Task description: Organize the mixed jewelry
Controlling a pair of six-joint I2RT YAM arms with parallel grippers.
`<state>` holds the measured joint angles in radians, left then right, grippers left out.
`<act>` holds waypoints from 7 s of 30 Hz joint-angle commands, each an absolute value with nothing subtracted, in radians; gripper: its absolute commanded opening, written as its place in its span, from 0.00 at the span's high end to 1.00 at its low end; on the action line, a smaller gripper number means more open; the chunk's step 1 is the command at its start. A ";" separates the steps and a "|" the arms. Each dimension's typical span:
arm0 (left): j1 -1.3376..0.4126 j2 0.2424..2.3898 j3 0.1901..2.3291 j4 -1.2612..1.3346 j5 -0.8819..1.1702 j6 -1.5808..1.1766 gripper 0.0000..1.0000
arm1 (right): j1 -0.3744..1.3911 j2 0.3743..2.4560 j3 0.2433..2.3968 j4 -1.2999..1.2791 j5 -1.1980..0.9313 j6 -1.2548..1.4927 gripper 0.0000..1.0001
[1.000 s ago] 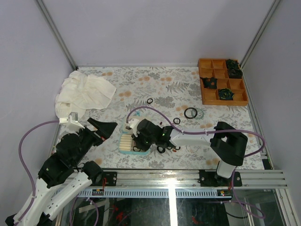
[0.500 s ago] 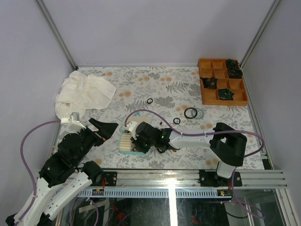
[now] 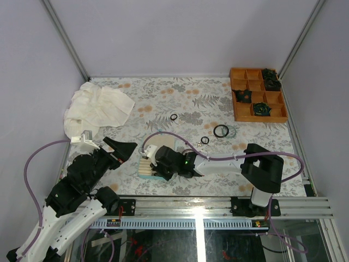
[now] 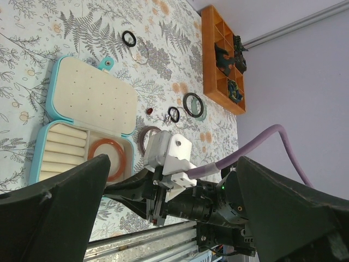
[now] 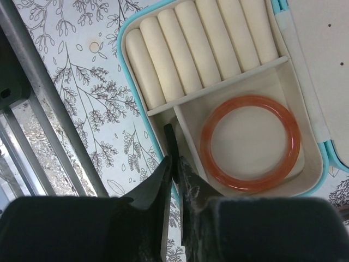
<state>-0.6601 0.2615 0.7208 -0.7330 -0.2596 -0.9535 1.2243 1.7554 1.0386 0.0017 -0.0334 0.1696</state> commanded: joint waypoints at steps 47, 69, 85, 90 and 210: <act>-0.656 0.283 0.675 -0.633 -0.249 -0.957 0.00 | 0.797 1.714 1.176 -0.035 -0.152 0.406 0.37; -0.655 0.277 0.671 -0.658 -0.285 -0.943 0.00 | 0.691 2.077 1.580 -0.090 -0.406 0.239 0.58; -0.655 0.296 0.667 -0.646 -0.285 -0.946 0.00 | 0.729 2.160 1.639 -0.130 -0.440 0.194 0.58; -0.656 0.300 0.663 -0.642 -0.285 -0.946 0.00 | 0.739 2.179 1.646 -0.146 -0.432 0.183 0.58; -0.655 0.258 0.701 -0.675 -0.287 -0.940 0.00 | 0.977 1.783 1.355 -0.118 -0.271 0.146 0.98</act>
<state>-0.6601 0.2825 0.6727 -0.6781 -0.2657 -0.9531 0.9268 1.8339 1.3911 -0.1200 -0.2958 0.1352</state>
